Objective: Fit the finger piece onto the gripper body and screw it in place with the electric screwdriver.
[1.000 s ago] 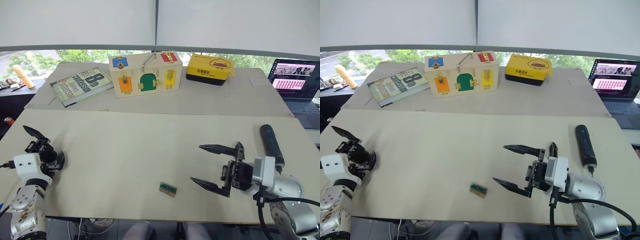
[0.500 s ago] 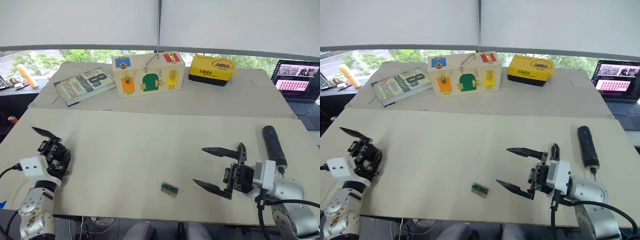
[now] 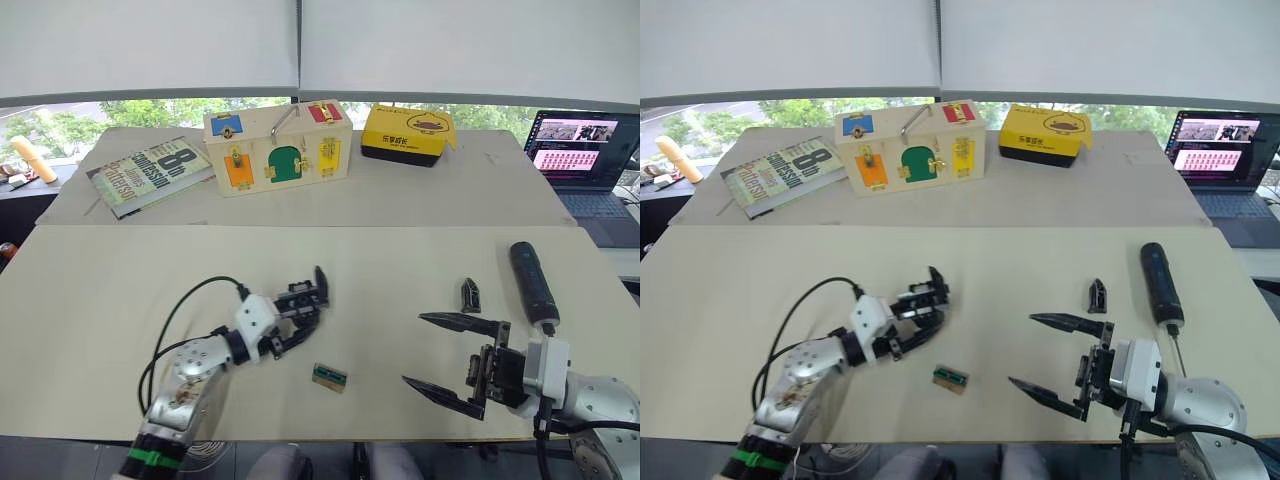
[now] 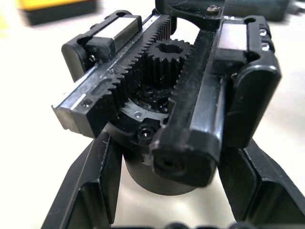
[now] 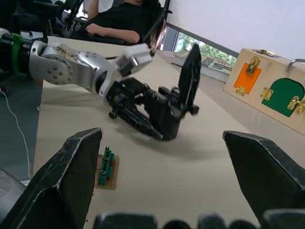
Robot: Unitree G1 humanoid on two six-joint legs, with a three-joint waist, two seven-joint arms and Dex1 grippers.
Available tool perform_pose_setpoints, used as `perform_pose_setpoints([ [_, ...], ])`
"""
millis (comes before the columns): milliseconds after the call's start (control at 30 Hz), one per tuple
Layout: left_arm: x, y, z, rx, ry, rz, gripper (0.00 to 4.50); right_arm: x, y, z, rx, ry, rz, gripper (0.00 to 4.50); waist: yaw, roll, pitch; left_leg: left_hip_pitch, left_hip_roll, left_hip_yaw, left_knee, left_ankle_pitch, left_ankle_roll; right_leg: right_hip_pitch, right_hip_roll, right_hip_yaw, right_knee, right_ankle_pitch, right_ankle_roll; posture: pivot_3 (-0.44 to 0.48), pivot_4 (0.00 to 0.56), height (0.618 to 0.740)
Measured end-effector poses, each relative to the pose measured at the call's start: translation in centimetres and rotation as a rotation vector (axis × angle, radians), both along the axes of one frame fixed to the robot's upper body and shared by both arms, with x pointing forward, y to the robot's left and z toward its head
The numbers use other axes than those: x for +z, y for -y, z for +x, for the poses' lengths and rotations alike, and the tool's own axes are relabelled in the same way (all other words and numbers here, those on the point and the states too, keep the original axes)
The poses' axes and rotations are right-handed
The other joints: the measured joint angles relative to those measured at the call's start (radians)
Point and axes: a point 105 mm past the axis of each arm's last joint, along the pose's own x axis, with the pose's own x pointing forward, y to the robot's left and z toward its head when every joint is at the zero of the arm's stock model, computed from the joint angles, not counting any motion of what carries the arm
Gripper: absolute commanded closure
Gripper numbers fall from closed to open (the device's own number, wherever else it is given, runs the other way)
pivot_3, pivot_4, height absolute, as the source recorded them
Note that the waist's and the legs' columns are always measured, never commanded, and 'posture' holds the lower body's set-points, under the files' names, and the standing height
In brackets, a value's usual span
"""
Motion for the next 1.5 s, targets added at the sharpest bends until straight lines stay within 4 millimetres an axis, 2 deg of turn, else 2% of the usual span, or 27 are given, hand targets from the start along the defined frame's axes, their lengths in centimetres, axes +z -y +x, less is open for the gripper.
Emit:
perform_pose_setpoints([
  [100, -0.6, 1.1, 0.4, -0.020, -0.016, 0.014, 2.17, -0.2, 0.2, -0.2, -0.012, -0.014, 0.000, 0.00, 0.000, 0.000, 0.000, 0.000, 0.000, 0.000, 0.000, 0.000, 0.000, 0.000, 0.000, 0.001, 0.000, 0.000, 0.000, 0.000, 0.150, 0.740],
  [267, -0.5, 1.4, 1.4, -0.012, 0.026, 0.034, 2.17, -0.4, 0.7, -0.4, -0.040, -0.023, -0.008, 0.00, 0.006, 0.000, 0.000, 0.000, -0.001, 0.000, 0.000, 0.002, 0.004, 0.000, 0.000, 0.001, 0.000, 0.000, 0.000, 0.000, 0.150, 0.740],
  [500, -0.7, 1.5, 1.3, -0.030, 0.030, 0.033, 2.17, -0.5, 1.1, -0.6, -0.060, -0.028, -0.015, 0.00, 0.014, 0.003, -0.002, 0.000, -0.001, 0.000, 0.000, 0.002, 0.004, 0.000, 0.000, 0.001, 0.000, 0.001, 0.000, 0.000, 0.150, 0.740],
  [567, -0.9, 1.4, 1.2, -0.042, 0.014, 0.034, 1.13, -0.3, 1.2, -0.5, -0.070, -0.023, -0.016, 0.00, 0.013, 0.005, -0.003, 0.000, 0.000, 0.000, 0.000, 0.002, 0.004, 0.000, 0.000, 0.001, 0.000, 0.001, 0.000, 0.000, 0.150, 0.740],
  [667, -1.0, 1.3, 1.1, -0.054, -0.006, 0.033, 0.06, -0.3, 1.3, -0.5, -0.075, -0.020, -0.015, 0.00, 0.012, 0.006, -0.004, 0.001, 0.000, 0.000, 0.000, 0.002, 0.004, 0.000, 0.000, 0.001, 0.000, 0.001, 0.000, 0.000, 0.150, 0.740],
  [833, -1.2, 0.4, 0.7, -0.084, -0.046, 0.031, 0.06, -0.1, 1.2, -0.5, -0.078, -0.010, -0.015, 0.00, 0.007, 0.007, -0.004, 0.001, 0.000, 0.000, 0.000, 0.002, 0.004, 0.000, 0.001, 0.002, 0.001, 0.000, 0.000, 0.000, 0.150, 0.740],
  [1000, -1.1, -2.7, 0.4, -0.126, -0.101, 0.053, 0.06, 0.0, 1.2, -0.4, -0.087, -0.007, -0.014, 0.00, -0.001, 0.007, -0.004, 0.001, 0.001, 0.000, 0.000, 0.002, 0.004, 0.000, 0.001, 0.002, 0.001, 0.000, 0.000, 0.000, 0.150, 0.740],
  [1133, -1.0, -4.3, 0.3, -0.224, -0.171, 0.077, 0.06, 0.2, 1.1, -0.4, -0.085, 0.001, -0.019, 0.00, 0.000, 0.007, -0.004, 0.001, 0.000, 0.000, 0.000, 0.002, 0.004, 0.000, 0.001, 0.002, 0.001, 0.000, 0.000, 0.000, 0.150, 0.740],
  [1300, 0.0, -4.5, 2.4, -0.316, -0.175, 0.116, 0.06, 0.3, 1.1, -0.4, -0.085, -0.003, -0.030, 0.00, 0.010, 0.007, -0.004, 0.000, -0.001, 0.000, 0.001, 0.003, 0.006, -0.001, 0.001, 0.001, 0.000, 0.001, 0.000, 0.000, 0.150, 0.740],
  [1400, 0.3, -3.4, 3.4, -0.384, -0.148, 0.144, 0.06, 0.4, 1.1, -0.5, -0.089, -0.009, -0.034, 0.00, 0.011, 0.006, -0.004, -0.001, -0.002, 0.000, 0.001, 0.004, 0.009, -0.001, 0.000, 0.000, 0.000, 0.001, 0.000, 0.000, 0.150, 0.740],
  [1500, 0.0, -2.4, 3.5, -0.452, -0.140, 0.166, 0.06, 0.4, 1.1, -0.6, -0.095, -0.017, -0.039, 0.00, 0.010, 0.006, -0.004, -0.002, -0.002, 0.000, 0.001, 0.005, 0.009, -0.002, -0.001, 0.000, 0.000, 0.001, 0.000, 0.000, 0.150, 0.740],
])
